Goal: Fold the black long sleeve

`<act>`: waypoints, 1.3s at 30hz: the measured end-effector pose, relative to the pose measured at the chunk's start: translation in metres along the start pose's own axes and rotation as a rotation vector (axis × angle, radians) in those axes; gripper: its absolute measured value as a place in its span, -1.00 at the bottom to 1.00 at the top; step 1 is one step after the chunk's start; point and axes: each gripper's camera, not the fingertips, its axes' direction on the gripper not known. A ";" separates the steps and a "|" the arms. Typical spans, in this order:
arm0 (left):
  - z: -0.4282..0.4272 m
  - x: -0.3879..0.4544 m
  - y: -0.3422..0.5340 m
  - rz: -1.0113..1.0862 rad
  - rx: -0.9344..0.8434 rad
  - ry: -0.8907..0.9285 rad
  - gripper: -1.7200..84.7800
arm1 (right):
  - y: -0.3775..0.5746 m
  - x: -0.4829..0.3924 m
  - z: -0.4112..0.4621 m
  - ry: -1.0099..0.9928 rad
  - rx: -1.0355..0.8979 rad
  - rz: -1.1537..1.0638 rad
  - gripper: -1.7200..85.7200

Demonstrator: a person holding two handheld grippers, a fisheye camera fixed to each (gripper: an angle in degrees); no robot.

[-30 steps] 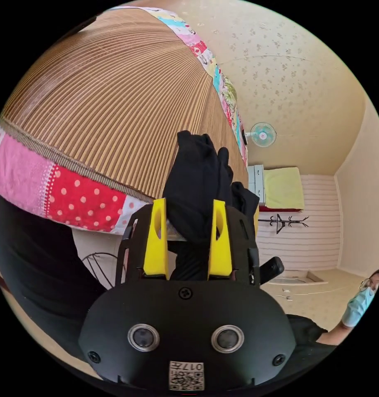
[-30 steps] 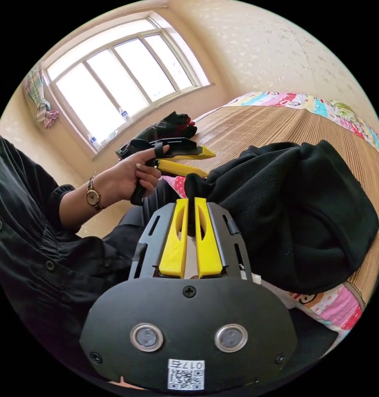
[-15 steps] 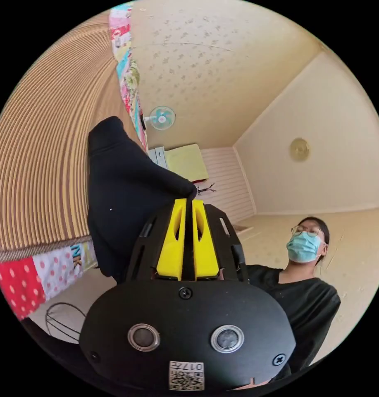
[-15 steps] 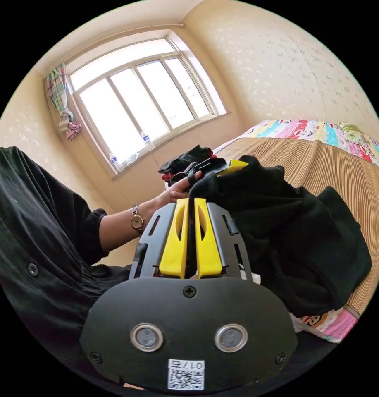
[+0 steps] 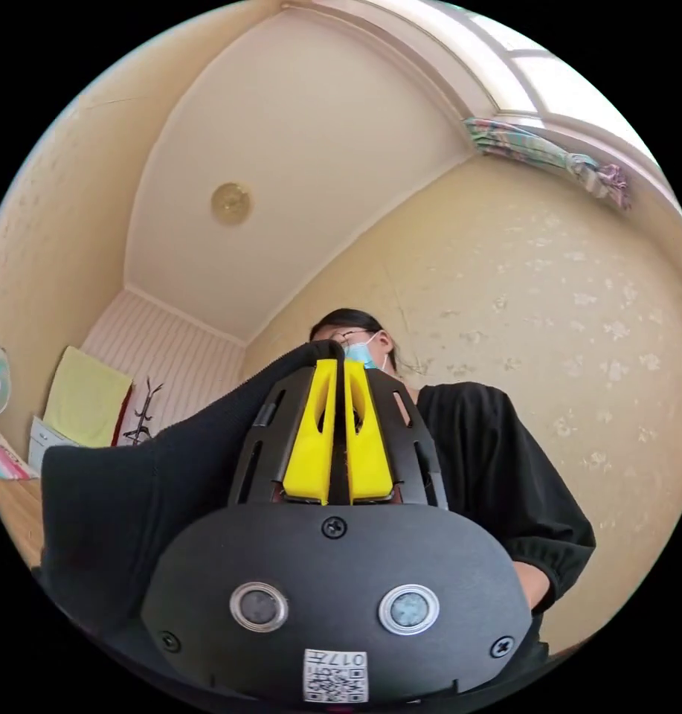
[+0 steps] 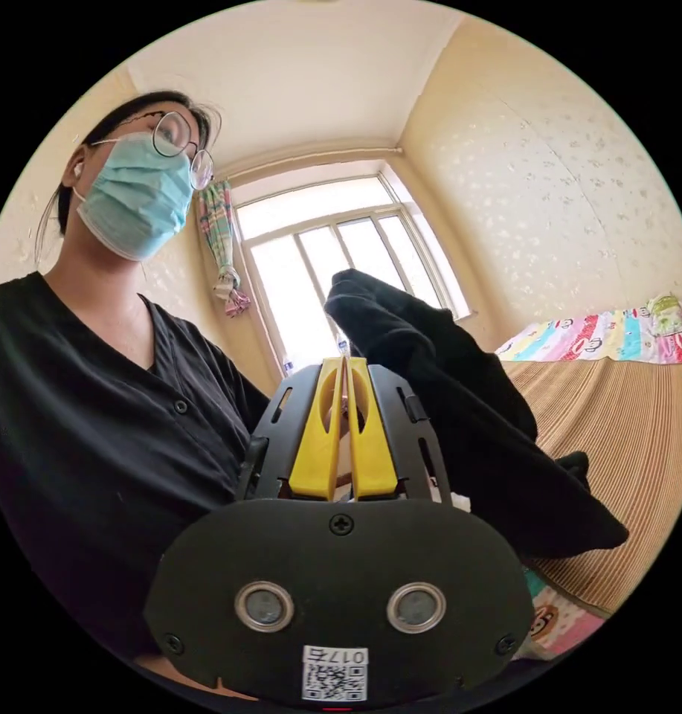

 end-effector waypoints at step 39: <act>0.063 0.186 -0.049 0.100 -0.176 -0.792 -0.98 | -0.077 -0.149 -0.008 0.927 0.426 -0.218 -0.88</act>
